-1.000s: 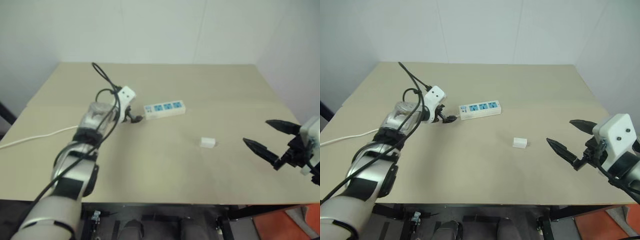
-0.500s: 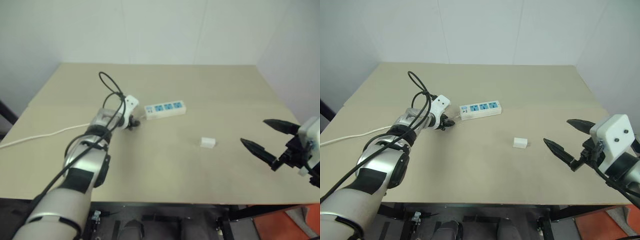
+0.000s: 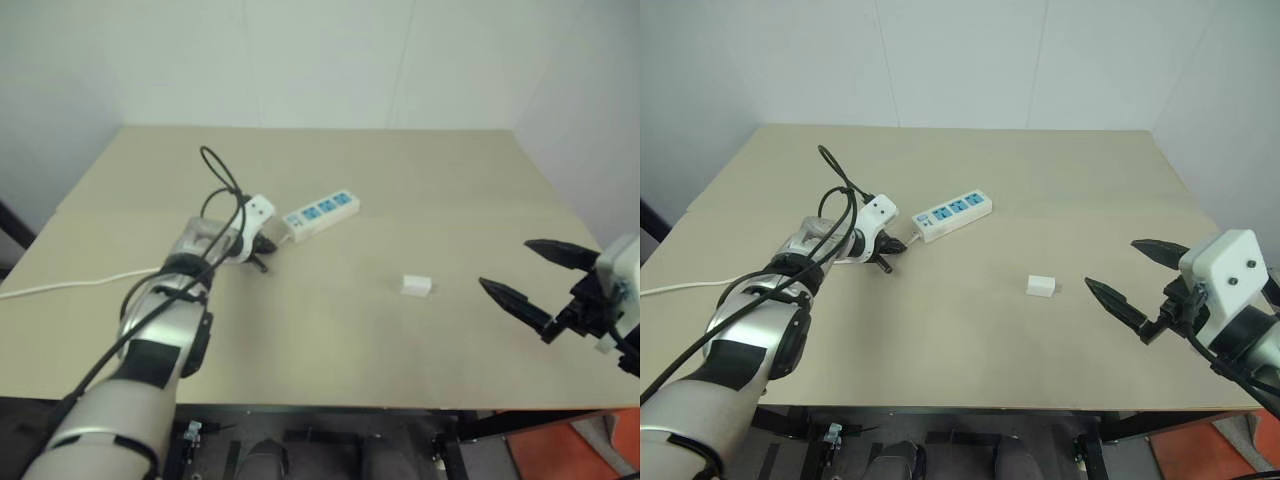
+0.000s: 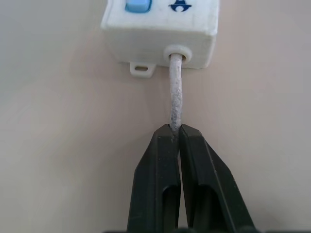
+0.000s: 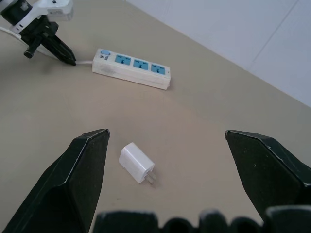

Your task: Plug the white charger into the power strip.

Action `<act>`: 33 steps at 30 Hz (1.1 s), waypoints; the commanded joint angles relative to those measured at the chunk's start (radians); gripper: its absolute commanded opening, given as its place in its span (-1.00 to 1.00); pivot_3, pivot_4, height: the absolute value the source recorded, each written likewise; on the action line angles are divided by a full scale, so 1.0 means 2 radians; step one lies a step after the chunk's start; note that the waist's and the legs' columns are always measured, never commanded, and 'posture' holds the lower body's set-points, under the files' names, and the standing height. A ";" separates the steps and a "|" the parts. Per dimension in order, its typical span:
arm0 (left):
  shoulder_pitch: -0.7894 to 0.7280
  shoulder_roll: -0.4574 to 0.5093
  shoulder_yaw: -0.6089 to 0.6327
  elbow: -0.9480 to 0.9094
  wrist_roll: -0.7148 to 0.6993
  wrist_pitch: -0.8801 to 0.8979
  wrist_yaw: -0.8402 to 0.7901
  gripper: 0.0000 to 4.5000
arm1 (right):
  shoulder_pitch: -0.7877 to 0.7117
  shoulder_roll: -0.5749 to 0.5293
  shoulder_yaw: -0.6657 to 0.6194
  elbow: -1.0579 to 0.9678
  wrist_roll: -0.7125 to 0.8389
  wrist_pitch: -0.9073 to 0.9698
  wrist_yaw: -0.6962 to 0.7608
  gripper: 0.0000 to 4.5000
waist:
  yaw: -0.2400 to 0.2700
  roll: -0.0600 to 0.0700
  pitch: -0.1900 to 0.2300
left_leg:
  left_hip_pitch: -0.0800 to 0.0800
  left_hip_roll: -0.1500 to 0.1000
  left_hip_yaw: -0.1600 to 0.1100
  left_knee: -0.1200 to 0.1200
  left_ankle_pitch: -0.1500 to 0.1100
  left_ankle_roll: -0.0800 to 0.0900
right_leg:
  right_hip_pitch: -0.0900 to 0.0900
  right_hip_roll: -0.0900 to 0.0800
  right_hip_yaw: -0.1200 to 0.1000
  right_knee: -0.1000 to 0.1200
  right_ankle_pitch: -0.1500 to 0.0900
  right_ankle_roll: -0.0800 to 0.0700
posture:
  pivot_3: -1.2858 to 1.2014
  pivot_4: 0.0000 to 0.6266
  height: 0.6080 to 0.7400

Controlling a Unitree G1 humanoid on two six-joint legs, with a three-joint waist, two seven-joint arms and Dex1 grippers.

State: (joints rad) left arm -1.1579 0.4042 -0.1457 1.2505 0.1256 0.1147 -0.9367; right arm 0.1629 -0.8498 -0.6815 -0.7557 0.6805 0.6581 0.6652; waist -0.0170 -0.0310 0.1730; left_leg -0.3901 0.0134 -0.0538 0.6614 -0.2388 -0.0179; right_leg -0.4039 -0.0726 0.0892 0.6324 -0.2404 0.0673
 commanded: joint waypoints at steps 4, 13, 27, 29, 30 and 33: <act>0.108 0.032 0.020 -0.184 -0.079 -0.079 -0.194 -0.99 | 0.007 -0.003 -0.015 -0.016 0.005 0.000 -0.005 1.00 | 0.001 0.000 0.000 | 0.000 0.000 0.000 0.000 0.000 0.000 | 0.000 0.000 0.000 0.000 0.000 0.000 | 0.03 -0.52 1.00; 0.304 0.116 0.019 -0.479 -0.110 0.013 -0.206 -0.99 | 0.003 -0.002 0.002 -0.015 0.003 -0.003 -0.010 1.00 | 0.001 0.000 0.000 | 0.000 0.000 0.000 0.000 0.000 0.000 | 0.000 0.000 0.000 0.000 0.000 -0.001 | 0.03 -0.52 1.00; 0.335 0.145 0.019 -0.494 -0.100 0.025 -0.136 0.55 | 0.003 -0.005 0.002 -0.016 0.006 -0.002 -0.008 1.00 | -0.001 0.001 0.000 | 0.001 0.001 0.000 0.000 0.000 0.001 | 0.001 0.000 0.000 0.000 0.000 -0.001 | 0.03 -0.52 1.00; 0.333 0.144 0.026 -0.495 -0.118 0.025 -0.145 0.83 | 0.005 -0.004 0.003 -0.018 0.006 -0.001 -0.009 1.00 | 0.000 0.001 0.000 | 0.001 0.001 0.000 0.000 0.000 0.001 | 0.001 0.000 0.000 0.000 0.000 -0.001 | 0.03 -0.52 1.00; 0.330 0.139 0.031 -0.495 -0.123 0.018 -0.138 0.96 | 0.006 -0.004 0.003 -0.019 0.007 -0.001 -0.009 1.00 | 0.000 0.001 0.000 | 0.001 0.001 0.000 0.000 0.000 0.001 | 0.001 0.000 0.000 0.000 0.000 -0.001 | 0.03 -0.52 1.00; 0.324 0.129 0.041 -0.500 -0.157 0.011 -0.157 0.99 | 0.007 -0.005 0.002 -0.021 0.007 0.001 -0.013 1.00 | 0.000 0.001 0.000 | 0.001 0.001 0.000 0.000 0.000 0.001 | 0.001 0.000 0.000 0.000 0.000 -0.001 | 0.03 -0.52 1.00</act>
State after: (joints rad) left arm -0.4918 0.6642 -0.0976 0.2847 -0.1312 0.1500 -1.2220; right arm 0.1783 -0.8545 -0.6469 -0.7701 0.6880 0.6599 0.6480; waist -0.0170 -0.0298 0.1723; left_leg -0.3885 0.0145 -0.0534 0.6615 -0.2382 -0.0168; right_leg -0.4028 -0.0731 0.0889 0.6326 -0.2395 0.0662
